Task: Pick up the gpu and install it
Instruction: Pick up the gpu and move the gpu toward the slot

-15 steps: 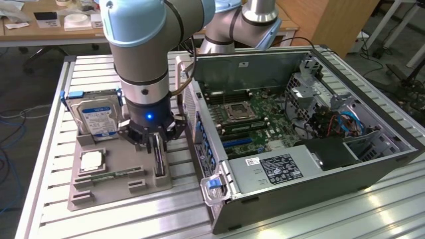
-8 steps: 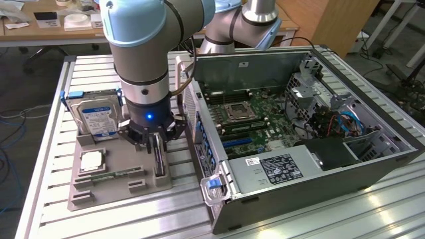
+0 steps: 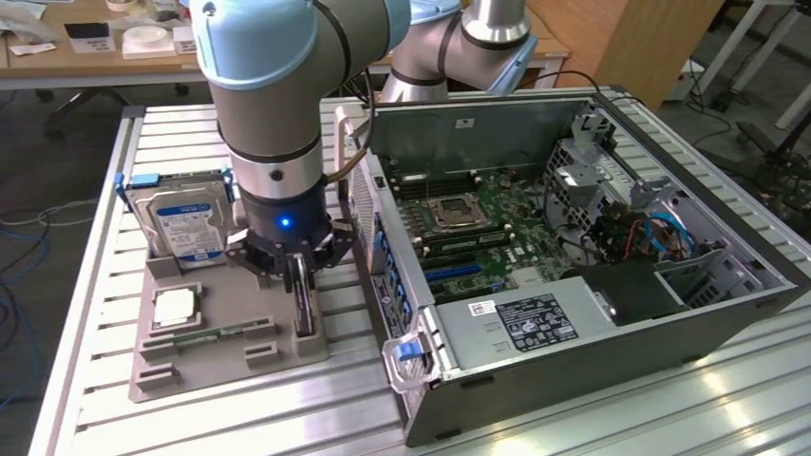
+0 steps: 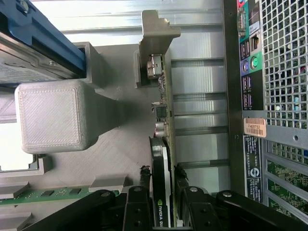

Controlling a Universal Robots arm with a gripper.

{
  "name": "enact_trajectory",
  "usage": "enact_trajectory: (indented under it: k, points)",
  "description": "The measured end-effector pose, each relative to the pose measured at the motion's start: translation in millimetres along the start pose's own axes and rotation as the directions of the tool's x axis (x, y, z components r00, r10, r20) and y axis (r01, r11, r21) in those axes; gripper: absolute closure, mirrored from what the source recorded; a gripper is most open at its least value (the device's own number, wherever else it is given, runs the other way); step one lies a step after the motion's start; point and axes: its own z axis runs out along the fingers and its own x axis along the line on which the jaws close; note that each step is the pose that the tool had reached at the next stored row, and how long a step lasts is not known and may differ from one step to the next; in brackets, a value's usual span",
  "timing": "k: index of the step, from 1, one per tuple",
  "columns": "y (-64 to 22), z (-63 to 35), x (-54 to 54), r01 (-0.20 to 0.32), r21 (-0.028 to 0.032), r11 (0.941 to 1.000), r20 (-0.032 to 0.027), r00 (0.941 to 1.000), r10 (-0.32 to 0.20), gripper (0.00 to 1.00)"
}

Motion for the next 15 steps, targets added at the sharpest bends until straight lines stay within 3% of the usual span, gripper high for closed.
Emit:
enact_trajectory:
  k: [5, 6, 15]
  points:
    - [0.0, 0.0, 0.0, 0.0, 0.0001, 1.0, 0.0, 1.0, 0.0, 0.68]
    - [0.0, 0.0, 0.0, 0.0, 0.0001, 1.0, 0.0, 1.0, 0.0, 0.73]
    - [0.0, 0.0, 0.0, 0.0, 0.0001, 1.0, 0.0, 1.0, 0.0, 0.73]
